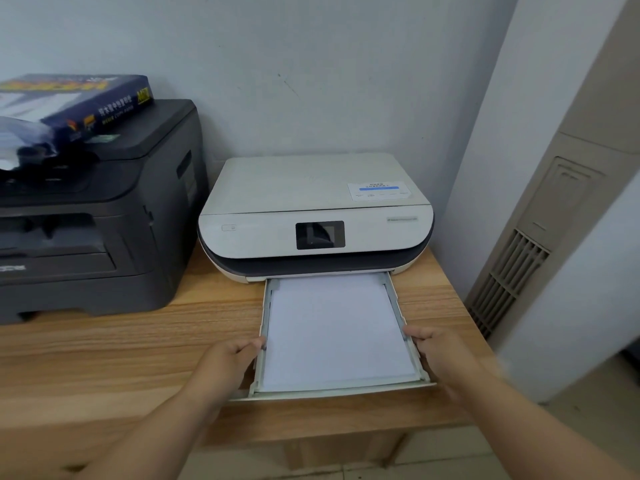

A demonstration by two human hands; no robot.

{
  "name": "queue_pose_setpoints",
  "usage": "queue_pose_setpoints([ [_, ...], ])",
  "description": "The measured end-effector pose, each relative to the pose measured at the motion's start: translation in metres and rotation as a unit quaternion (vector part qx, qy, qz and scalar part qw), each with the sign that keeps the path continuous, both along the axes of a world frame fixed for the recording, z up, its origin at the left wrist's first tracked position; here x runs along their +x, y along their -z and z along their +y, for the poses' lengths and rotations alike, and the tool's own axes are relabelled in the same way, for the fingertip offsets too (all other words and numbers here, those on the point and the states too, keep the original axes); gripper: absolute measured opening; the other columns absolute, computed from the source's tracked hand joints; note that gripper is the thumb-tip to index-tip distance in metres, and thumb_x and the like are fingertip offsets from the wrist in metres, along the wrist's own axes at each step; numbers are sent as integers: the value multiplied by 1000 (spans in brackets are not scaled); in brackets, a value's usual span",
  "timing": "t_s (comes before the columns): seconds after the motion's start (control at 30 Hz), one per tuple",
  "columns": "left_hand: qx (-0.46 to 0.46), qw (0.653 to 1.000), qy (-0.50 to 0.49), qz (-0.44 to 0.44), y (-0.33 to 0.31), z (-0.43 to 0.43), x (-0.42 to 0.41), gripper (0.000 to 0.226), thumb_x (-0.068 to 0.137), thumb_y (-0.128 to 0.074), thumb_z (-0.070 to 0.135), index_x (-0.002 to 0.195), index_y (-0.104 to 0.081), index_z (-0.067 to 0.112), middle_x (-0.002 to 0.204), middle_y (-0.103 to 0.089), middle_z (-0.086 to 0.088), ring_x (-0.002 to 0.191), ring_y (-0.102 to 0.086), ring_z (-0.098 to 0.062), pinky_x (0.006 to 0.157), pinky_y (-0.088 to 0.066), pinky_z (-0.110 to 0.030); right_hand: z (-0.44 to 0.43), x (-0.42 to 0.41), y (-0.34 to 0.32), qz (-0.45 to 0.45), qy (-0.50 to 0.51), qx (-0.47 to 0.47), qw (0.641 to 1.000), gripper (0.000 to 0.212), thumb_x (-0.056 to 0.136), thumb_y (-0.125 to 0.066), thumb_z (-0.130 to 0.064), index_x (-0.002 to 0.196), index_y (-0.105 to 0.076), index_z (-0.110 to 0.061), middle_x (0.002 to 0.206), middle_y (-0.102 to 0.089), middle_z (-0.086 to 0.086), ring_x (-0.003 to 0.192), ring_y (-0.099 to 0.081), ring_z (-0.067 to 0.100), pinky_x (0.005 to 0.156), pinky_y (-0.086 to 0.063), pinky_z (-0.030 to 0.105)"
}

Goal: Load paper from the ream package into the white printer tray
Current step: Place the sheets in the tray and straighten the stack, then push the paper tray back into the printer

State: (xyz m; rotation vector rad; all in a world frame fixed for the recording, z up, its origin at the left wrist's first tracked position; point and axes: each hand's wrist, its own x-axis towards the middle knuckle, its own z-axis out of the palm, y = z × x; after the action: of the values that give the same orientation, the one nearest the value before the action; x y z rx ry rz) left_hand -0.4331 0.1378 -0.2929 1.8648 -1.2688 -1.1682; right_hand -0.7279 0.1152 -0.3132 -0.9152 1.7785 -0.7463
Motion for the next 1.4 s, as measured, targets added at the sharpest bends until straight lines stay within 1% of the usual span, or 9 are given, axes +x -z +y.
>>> queue_pose_setpoints([
  [0.07,-1,1000,3,-9,-1,1,-1,32,96,-46,29,121,-62,18,140,-52,0,131,-44,-22,104,-36,-34,0,-1,-6,-4,-21,9,1000,42,97,-31,3,119,-63,-10,100,-68,14,94,-62,42,81,-56,34],
  [0.17,-2,1000,18,-3,-3,3,1,35,96,-44,32,126,-59,21,141,-51,1,131,-44,-21,107,-34,-36,6,-11,-12,-13,-83,20,996,30,95,-45,-18,117,-64,-19,133,-58,11,123,-52,33,109,-39,47],
  [0.27,-5,1000,10,17,-6,10,7,39,95,-41,41,128,-57,27,139,-53,3,125,-48,-19,98,-39,-37,23,-19,-21,10,-160,4,987,60,75,-53,-63,121,-62,-27,133,-60,-1,124,-54,24,110,-37,45],
  [0.33,-29,999,11,13,-4,18,13,43,93,-43,46,133,-51,32,142,-49,5,129,-45,-18,99,-37,-35,39,-16,-35,66,-218,-16,974,58,84,-49,-58,130,-55,-24,137,-55,-7,125,-51,15,110,-36,33],
  [0.43,-74,989,89,-92,2,32,23,63,86,-58,41,143,-33,32,149,-38,9,136,-36,-12,105,-33,-31,55,-17,-40,163,-281,-63,944,51,88,-58,-38,136,-41,-32,122,-45,-29,99,-44,-15,78,-34,-8],
  [0.5,-83,978,117,-150,6,38,27,81,78,-69,40,146,-26,30,151,-35,9,136,-35,-10,105,-32,-26,62,-15,-43,213,-296,-75,928,57,85,-65,-35,127,-28,-45,103,-32,-41,83,-34,-25,65,-28,-13],
  [0.77,-117,948,128,-267,21,34,31,109,69,-72,53,151,-6,23,157,-21,3,145,-16,-12,120,-9,-31,59,-17,-12,280,-206,-94,933,106,73,-69,-54,151,-3,-25,158,-19,-7,143,-21,11,114,-22,27],
  [1.07,-149,913,110,-362,23,8,31,123,66,-60,71,148,16,19,150,23,11,141,19,-7,119,9,-35,27,-19,1,397,-182,-157,886,117,69,-63,-65,150,8,-18,160,6,-3,147,5,14,121,-1,34],
  [1.4,-208,870,98,-436,11,-48,23,122,68,-56,73,133,32,17,145,32,7,135,27,-7,115,15,-34,-40,-15,-18,498,-210,-197,818,126,66,-61,-71,134,34,-25,154,24,-8,143,21,14,117,9,41],
])
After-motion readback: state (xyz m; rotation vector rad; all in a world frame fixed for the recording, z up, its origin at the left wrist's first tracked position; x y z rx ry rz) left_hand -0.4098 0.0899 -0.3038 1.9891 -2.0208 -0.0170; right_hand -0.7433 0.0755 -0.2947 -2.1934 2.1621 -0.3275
